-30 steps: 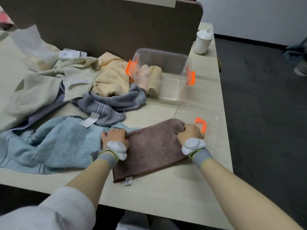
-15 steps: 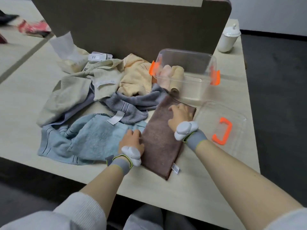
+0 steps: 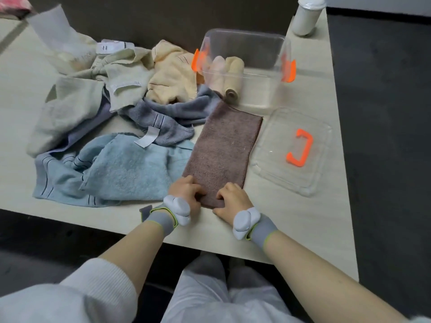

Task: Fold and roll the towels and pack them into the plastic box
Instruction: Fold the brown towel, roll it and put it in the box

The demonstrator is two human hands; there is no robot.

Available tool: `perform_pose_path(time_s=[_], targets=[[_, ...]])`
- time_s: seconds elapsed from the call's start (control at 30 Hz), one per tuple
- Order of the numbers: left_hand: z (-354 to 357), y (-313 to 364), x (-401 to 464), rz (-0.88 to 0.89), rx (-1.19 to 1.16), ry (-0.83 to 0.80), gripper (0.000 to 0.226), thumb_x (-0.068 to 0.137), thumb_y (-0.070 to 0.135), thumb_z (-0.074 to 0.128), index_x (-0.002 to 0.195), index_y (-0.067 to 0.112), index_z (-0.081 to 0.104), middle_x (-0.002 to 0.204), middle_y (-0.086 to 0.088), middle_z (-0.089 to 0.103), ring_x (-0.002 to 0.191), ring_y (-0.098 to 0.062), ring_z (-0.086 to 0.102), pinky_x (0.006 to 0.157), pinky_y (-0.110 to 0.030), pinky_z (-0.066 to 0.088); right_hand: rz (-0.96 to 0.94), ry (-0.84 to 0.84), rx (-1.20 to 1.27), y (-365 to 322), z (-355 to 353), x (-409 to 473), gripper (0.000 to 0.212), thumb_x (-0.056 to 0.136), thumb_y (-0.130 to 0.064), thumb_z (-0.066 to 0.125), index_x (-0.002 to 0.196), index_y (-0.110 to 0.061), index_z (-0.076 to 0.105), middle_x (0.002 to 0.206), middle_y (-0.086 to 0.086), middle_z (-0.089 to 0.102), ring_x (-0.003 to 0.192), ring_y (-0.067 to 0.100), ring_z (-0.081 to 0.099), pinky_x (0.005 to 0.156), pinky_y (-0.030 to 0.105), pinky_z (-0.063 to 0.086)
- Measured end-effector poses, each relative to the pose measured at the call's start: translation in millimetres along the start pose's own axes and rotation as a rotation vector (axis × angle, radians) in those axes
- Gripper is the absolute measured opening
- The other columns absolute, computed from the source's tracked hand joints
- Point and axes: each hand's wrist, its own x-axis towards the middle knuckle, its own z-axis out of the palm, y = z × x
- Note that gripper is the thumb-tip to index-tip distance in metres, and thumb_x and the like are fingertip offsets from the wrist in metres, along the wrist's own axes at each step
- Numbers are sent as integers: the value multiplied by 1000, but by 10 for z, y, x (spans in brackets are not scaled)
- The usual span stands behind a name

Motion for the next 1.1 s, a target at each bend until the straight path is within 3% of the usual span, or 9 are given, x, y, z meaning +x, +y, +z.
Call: perform_pose_path(time_s=[0.17,0.23,0.33,0.47,0.7,0.8,0.87,0.97,1.1], targets=[[23,111,13,72,141,-40,40,80,35,50,117,30,64,118,-2,52,113,-23,45,86,-22,32,-20,134,-78,41,-8,-9,6,66,-2,62,70,0,66,84,18,64,82,33,64,67,33,51],[39,142,29,97,193,-24,35,86,25,55,120,31,61,119,-2,51,114,-22,44,88,-26,34,-4,73,-59,73,-116,8,16,84,-6,52,69,-10,59,103,17,61,102,30,56,81,33,41],[30,204,48,112,192,-47,39,88,30,42,123,30,59,120,0,54,115,-23,43,92,-29,33,109,-8,55,180,-254,31,41,86,-12,52,54,-22,28,84,9,52,88,25,46,65,30,33],[-32,287,98,106,140,-113,52,85,28,28,126,26,58,124,-2,58,119,-24,46,97,-29,36,157,-8,121,198,-275,-13,20,80,-17,58,74,-18,39,92,1,47,85,18,40,71,25,31],[-81,245,159,-16,-207,-22,31,88,-1,49,111,9,66,116,-10,66,113,-26,57,91,-21,39,105,-79,-10,208,-257,-10,23,92,-18,48,109,-10,61,125,15,48,120,28,44,98,32,35],[-67,216,231,-7,-269,25,22,85,-7,51,97,3,66,104,-10,66,109,-29,57,86,-24,39,191,-92,49,231,-293,39,34,90,-12,46,57,-10,52,82,17,49,89,30,43,76,28,35],[-42,207,249,30,-216,64,20,82,-7,53,85,10,63,80,7,54,103,-31,57,76,-24,34,226,-79,66,222,-318,57,42,90,-11,44,49,-13,38,70,16,43,83,26,40,71,28,30],[-3,205,235,69,-157,131,26,80,5,43,83,0,68,77,6,47,100,-32,56,72,-26,32,194,-34,58,236,-297,85,17,95,-14,45,91,-14,61,115,19,56,108,32,52,87,33,40],[-65,202,254,180,28,-20,56,58,18,32,91,7,75,89,-5,61,111,-27,51,85,-29,37,136,39,90,281,-268,121,14,91,-7,49,93,-20,53,121,13,52,111,28,53,89,33,40]])
